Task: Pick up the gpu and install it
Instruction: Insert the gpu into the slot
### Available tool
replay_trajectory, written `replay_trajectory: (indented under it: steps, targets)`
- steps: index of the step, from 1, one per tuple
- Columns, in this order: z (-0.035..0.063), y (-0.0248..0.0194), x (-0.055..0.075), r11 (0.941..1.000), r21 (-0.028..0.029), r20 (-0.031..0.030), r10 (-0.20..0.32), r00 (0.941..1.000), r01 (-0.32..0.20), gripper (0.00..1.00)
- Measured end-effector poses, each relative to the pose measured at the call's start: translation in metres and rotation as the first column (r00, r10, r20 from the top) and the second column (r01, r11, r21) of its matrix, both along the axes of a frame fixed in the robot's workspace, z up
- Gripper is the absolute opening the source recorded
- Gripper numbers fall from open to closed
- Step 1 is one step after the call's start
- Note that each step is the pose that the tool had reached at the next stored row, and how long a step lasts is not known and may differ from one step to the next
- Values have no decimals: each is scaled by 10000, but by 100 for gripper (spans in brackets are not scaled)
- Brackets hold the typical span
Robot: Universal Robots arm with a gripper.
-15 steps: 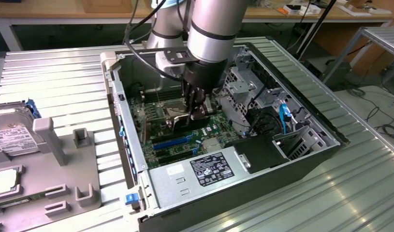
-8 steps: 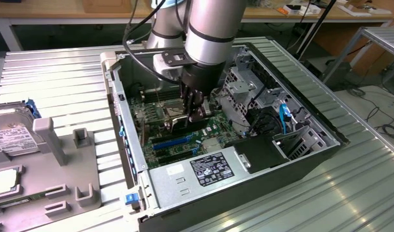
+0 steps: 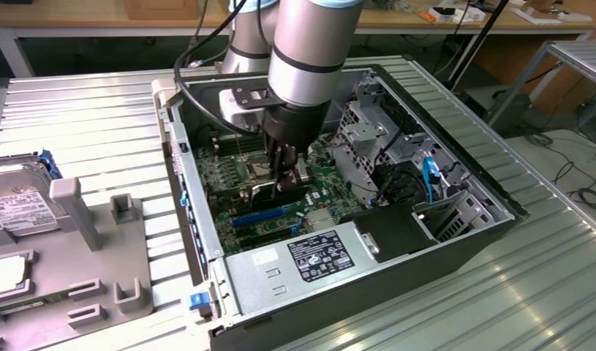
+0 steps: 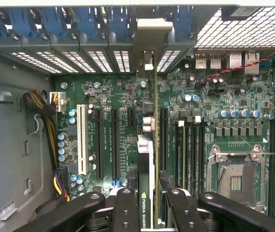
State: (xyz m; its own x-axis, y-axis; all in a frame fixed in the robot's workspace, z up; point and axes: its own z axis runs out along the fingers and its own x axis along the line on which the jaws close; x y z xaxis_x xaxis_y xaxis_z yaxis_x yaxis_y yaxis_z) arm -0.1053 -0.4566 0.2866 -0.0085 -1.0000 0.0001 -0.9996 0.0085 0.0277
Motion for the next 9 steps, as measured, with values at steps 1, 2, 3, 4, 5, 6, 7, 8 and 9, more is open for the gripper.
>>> replay_trajectory:
  steps: [1,2,3,4,5,6,7,8,9]
  targets:
    - [-1,0,0,10000,1,0,0,10000,0,27]
    - [-12,0,-1,10000,6,3,-1,10000,1,27]
    - [-30,0,-4,10000,2,1,-1,10000,1,27]
    - [-59,0,-8,10000,2,1,0,10000,0,27]
    - [-96,0,-12,10000,1,1,0,10000,0,27]
    - [-118,0,-13,10000,1,1,0,10000,0,27]
    - [-153,0,-22,10000,2,1,-1,10000,1,27]
    - [-167,0,-26,10000,2,1,0,10000,0,27]
    - [-190,0,-36,10000,2,1,-1,10000,1,27]
